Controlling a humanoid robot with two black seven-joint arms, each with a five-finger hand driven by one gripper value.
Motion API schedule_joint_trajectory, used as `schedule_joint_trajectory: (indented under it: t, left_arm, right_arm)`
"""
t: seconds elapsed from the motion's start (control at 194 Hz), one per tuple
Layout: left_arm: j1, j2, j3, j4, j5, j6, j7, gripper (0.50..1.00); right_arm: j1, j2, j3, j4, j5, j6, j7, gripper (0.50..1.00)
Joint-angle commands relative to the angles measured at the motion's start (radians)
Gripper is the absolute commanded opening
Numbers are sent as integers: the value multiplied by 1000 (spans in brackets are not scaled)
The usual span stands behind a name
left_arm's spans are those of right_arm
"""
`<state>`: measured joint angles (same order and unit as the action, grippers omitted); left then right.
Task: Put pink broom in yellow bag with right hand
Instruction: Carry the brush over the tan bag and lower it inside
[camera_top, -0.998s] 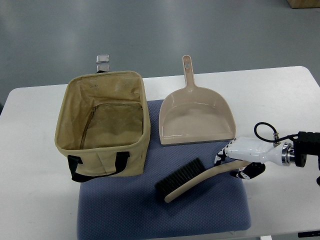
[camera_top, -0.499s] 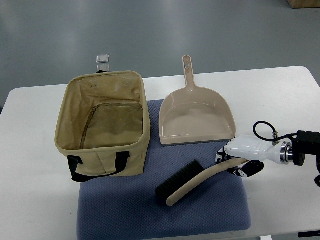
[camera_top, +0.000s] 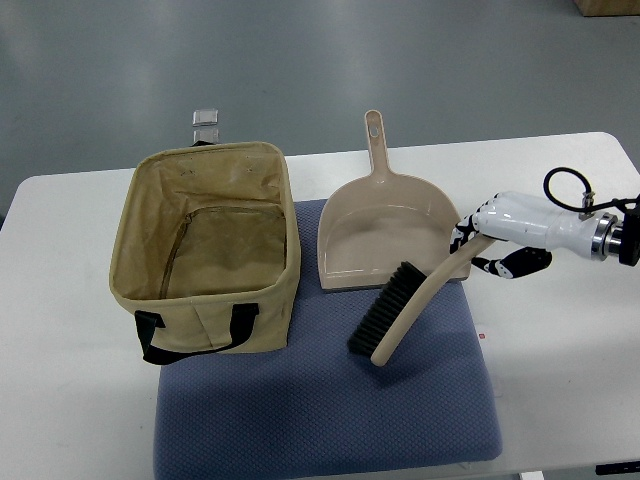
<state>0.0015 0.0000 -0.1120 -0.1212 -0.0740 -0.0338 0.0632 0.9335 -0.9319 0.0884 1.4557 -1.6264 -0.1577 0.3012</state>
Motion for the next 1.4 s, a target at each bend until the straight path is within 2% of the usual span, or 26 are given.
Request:
schedule_joint_trajectory:
  t: [0.0,0.247,0.37,0.555,0.751,0.843,1.198,1.368,1.378,1.394]
  left_arm:
    - [0,0,0,0,0,0,0,1000]
    - [0,0,0,0,-1,0,1,1000]
    - [0,0,0,0,0,0,0,1000]
    - [0,0,0,0,0,0,1,1000]
    - [0,0,0,0,-1,0,0,1000]
    - [0,0,0,0,-1,0,1,1000]
    - [0,0,0,0,0,0,0,1000]
    - [0,0,0,0,-1,0,1,1000]
    - [0,0,0,0,0,0,0,1000]
    - [0,0,0,0,0,0,0,1000]
  right_arm:
    - [62,-28,1,0,45,3,7,500]
    - [237,-82,1,-2,126,17,16,500]
    - [326,-84,1,-6,149,60,15,500]
    - [452,-67,1,-69,158,98,13,500]
    - [556,65,1,-140,154,136,9,500]
    - [579,165,-1,-178,145,139,6,500]
    - [565,475,1,-305,137,152,-2,500]
    - [538,564,1,-360,137,142,-2,500]
    - [538,568,1,-362,137,142,-2,507]
    - [533,573,1,-364,137,141,-2,547]
